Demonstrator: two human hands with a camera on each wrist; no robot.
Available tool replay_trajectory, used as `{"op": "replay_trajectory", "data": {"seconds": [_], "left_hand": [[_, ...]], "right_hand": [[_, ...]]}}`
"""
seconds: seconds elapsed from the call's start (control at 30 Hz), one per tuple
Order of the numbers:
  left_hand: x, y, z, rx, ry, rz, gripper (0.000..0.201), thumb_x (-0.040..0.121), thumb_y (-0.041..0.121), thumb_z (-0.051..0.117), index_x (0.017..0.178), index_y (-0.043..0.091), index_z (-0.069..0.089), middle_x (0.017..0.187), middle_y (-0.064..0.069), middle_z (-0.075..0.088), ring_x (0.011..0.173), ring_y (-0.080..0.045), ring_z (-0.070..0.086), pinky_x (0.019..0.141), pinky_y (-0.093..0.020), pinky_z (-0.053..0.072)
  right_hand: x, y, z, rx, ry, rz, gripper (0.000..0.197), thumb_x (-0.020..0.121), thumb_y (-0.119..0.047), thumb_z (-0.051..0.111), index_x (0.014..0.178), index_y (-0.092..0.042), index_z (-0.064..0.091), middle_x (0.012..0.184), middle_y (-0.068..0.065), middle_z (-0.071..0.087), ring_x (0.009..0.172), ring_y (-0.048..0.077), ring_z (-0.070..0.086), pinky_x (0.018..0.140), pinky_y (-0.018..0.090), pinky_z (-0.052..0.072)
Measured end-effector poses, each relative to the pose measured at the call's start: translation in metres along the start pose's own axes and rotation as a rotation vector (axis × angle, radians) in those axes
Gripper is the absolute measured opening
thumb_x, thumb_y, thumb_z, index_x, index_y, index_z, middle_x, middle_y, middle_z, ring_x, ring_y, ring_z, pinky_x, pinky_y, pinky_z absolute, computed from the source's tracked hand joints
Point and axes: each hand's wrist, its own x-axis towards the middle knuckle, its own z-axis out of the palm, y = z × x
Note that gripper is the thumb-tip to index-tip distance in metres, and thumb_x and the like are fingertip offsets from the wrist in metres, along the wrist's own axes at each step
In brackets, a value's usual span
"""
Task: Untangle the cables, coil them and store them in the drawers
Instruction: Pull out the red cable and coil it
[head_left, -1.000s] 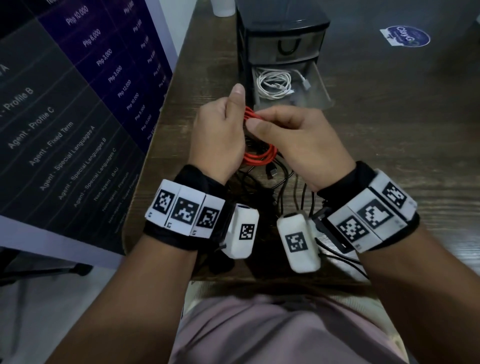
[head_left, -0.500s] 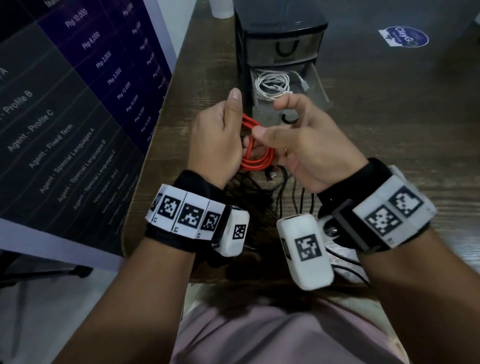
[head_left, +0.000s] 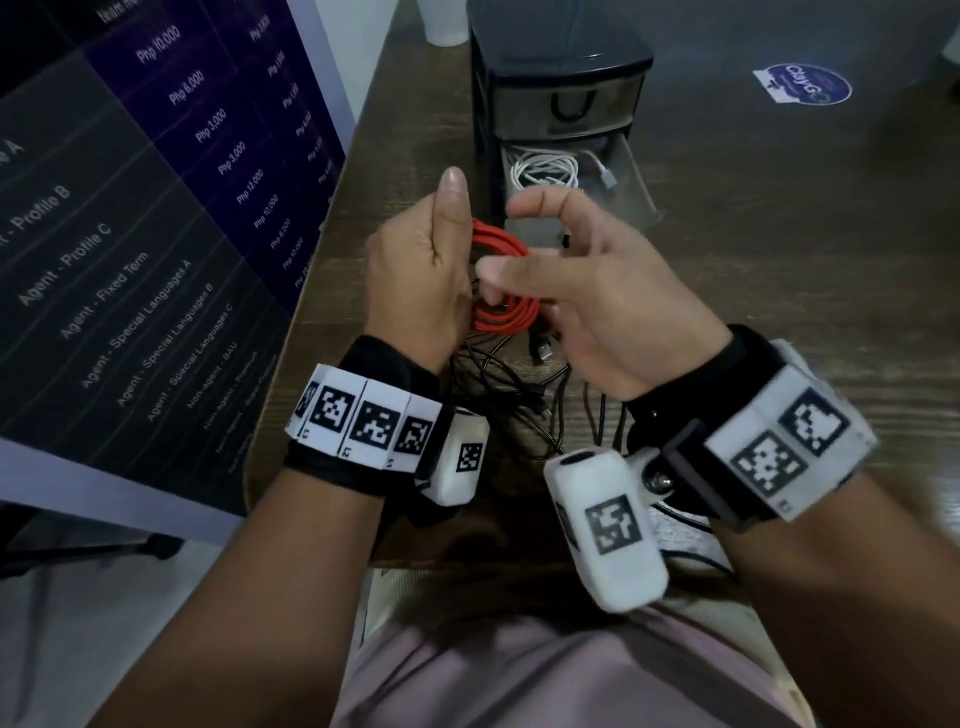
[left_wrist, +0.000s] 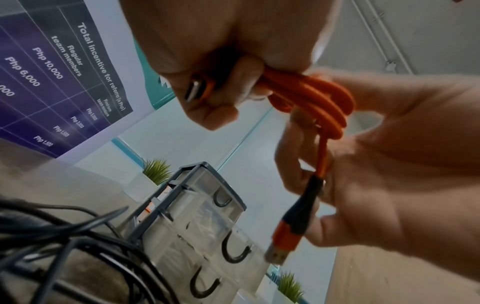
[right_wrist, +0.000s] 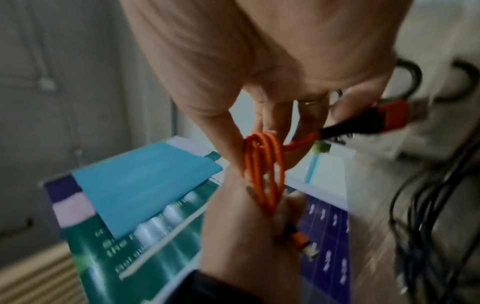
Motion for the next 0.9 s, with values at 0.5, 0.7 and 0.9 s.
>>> {"op": "replay_trajectory", "data": {"seconds": [0.5,0.7,0.9], "left_hand": [[0.004,-0.014,0.003,0.179,0.043,0.017,0.05,0.105,0.03,0.036,0.056,0.03,0.027,0.048,0.009,0.028,0.043,-0.006,0.033,0.048,-0.027,0.021],[0.004,-0.016,0.002,0.08,0.067,-0.059,0.049,0.104,0.037,0.032,0.056,0.026,0.03,0.05,0.008,0.033,0.046,-0.008,0.032,0.05,-0.034,0.028],[0.005,-0.011,0.003,-0.001,0.024,-0.105,0.051,0.099,0.049,0.028,0.055,0.024,0.035,0.049,0.008,0.038,0.045,-0.009,0.037,0.049,-0.032,0.032]], "right_hand": [[0.003,0.008,-0.009,-0.431,0.174,-0.134,0.044,0.078,-0.002,0.079,0.115,-0.013,0.058,0.072,0.003,0.073,0.068,0.018,0.072,0.072,0.034,0.061],[0.006,0.004,-0.009,0.137,0.043,0.062,0.052,0.087,0.009,0.062,0.132,-0.012,0.047,0.08,0.012,0.072,0.075,0.022,0.069,0.079,0.035,0.059],[0.005,0.0,-0.002,0.404,-0.037,0.144,0.054,0.083,0.013,0.053,0.129,-0.014,0.047,0.092,0.016,0.066,0.068,0.019,0.068,0.072,0.023,0.054]]}}
